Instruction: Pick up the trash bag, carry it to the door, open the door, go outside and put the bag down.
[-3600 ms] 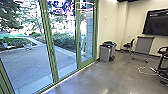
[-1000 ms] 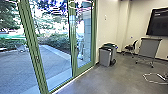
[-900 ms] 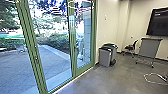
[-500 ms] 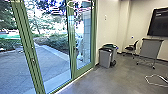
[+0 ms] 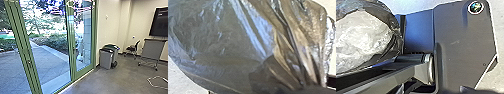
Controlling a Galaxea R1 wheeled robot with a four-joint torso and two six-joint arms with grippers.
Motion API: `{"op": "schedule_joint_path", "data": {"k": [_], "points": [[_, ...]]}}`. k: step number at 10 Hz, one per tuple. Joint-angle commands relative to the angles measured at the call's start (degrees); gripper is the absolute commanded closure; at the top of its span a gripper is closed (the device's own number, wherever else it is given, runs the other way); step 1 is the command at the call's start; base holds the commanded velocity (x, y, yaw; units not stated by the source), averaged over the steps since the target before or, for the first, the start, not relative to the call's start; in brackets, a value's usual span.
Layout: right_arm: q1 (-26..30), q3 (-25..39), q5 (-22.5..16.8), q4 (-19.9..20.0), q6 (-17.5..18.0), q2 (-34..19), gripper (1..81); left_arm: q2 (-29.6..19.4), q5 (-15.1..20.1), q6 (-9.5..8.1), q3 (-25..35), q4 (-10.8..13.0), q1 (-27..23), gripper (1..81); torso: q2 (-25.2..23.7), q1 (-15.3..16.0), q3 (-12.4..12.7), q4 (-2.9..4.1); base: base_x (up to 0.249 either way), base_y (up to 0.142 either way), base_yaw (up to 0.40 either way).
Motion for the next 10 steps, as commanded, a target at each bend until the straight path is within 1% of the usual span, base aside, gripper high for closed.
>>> {"op": "schedule_joint_path", "data": {"k": [1, 4, 10], "points": [[3.02, 0.74, -4.07, -0.45, -0.43, 1.12, 1.0, -0.29, 3.10, 0.27, 0.21, 0.45, -3.53, 81.1, 0.00, 0.00, 0.00, 0.00, 0.179, 0.000, 0.000], [3.02, 0.65, -4.07, -0.45, -0.43, 1.12, 1.0, -0.20, 3.10, 0.27, 0.21, 0.37, -3.53, 81.1, 0.00, 0.00, 0.00, 0.00, 0.179, 0.000, 0.000], [3.11, 0.74, -4.07, -0.45, -0.43, 1.12, 1.0, -0.11, 3.10, 0.27, 0.21, 0.37, -3.53, 81.1, 0.00, -0.02, 0.02, 0.00, 0.179, -0.065, 0.000]]}}
